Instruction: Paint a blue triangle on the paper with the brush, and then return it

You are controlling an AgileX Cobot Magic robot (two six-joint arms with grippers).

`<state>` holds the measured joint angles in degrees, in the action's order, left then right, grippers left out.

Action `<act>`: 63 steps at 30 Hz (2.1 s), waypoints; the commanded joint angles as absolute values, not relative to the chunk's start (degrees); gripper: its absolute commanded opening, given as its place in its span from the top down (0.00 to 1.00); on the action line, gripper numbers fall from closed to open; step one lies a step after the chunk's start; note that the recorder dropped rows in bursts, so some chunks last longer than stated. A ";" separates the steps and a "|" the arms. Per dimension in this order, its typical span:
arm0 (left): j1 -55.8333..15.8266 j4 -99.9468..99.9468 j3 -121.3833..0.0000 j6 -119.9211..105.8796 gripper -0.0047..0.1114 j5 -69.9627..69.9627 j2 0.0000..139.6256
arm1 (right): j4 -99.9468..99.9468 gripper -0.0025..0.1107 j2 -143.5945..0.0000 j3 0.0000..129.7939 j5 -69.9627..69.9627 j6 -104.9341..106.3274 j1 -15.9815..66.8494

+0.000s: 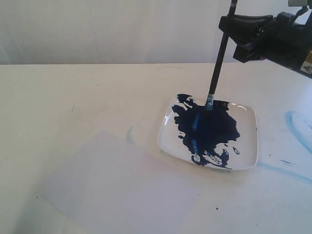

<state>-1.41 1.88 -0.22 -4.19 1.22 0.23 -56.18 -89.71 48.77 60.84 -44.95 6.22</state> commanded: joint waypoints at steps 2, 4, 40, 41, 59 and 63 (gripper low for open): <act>-1.26 2.09 0.00 -4.59 0.96 14.81 0.00 | -56.29 0.98 -87.61 48.58 61.83 -45.20 6.28; -1.26 2.09 0.00 -4.59 0.96 18.04 0.00 | -56.29 0.98 -87.49 48.58 61.83 -45.20 6.28; -1.53 -10.58 -35.32 21.62 0.96 -10.90 23.36 | -56.44 0.98 -87.49 48.58 56.95 -43.71 6.28; -2.07 -8.66 -36.56 18.77 0.96 -13.69 26.95 | -56.44 0.98 -87.49 48.58 56.95 -43.71 6.28; -4.38 38.50 -56.42 -43.70 0.96 -56.20 87.61 | -59.09 0.98 -87.49 48.58 58.27 -48.23 6.28; -2.45 37.63 -56.42 -43.59 0.96 -53.31 92.18 | -61.82 0.98 -87.49 48.58 57.90 -48.20 6.28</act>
